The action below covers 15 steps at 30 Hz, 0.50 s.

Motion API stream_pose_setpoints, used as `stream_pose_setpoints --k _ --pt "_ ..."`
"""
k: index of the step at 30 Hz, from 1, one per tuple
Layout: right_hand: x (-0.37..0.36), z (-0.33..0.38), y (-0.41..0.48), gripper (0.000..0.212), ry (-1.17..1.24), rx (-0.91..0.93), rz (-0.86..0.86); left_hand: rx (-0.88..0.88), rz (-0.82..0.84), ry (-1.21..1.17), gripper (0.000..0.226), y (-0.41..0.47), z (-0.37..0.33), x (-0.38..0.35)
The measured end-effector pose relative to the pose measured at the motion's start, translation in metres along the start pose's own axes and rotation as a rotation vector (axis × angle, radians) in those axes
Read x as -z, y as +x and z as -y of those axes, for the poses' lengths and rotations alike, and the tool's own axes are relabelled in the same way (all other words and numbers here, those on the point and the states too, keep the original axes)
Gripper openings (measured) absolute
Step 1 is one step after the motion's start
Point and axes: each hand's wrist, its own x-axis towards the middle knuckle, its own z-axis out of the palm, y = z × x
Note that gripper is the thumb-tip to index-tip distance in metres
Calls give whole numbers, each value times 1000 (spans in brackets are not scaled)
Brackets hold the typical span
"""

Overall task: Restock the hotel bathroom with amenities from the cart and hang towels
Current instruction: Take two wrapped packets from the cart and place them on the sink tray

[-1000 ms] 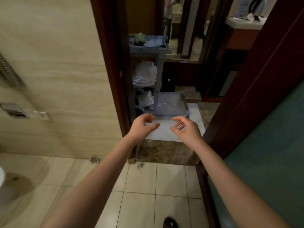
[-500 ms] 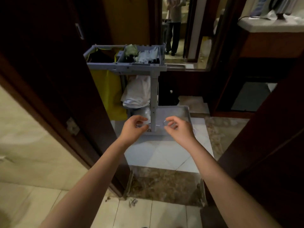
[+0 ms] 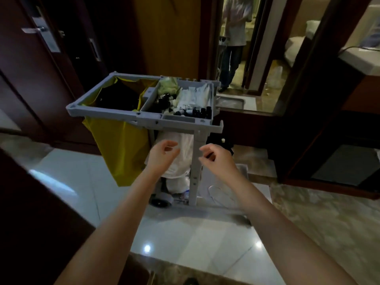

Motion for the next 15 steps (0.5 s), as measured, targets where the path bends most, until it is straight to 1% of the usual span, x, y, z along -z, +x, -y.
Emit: stream_pose_setpoints --k 3,7,9,15 --pt "9 -2 62 26 -12 22 11 21 -22 33 25 58 -10 -5" --pt "8 -16 141 26 -30 51 62 -7 -10 94 24 125 -13 -10" --pt "1 -21 181 26 -46 63 91 0 -48 139 24 159 -9 -11" --pt "-19 -39 293 24 8 128 209 51 -195 252 24 253 11 -21"
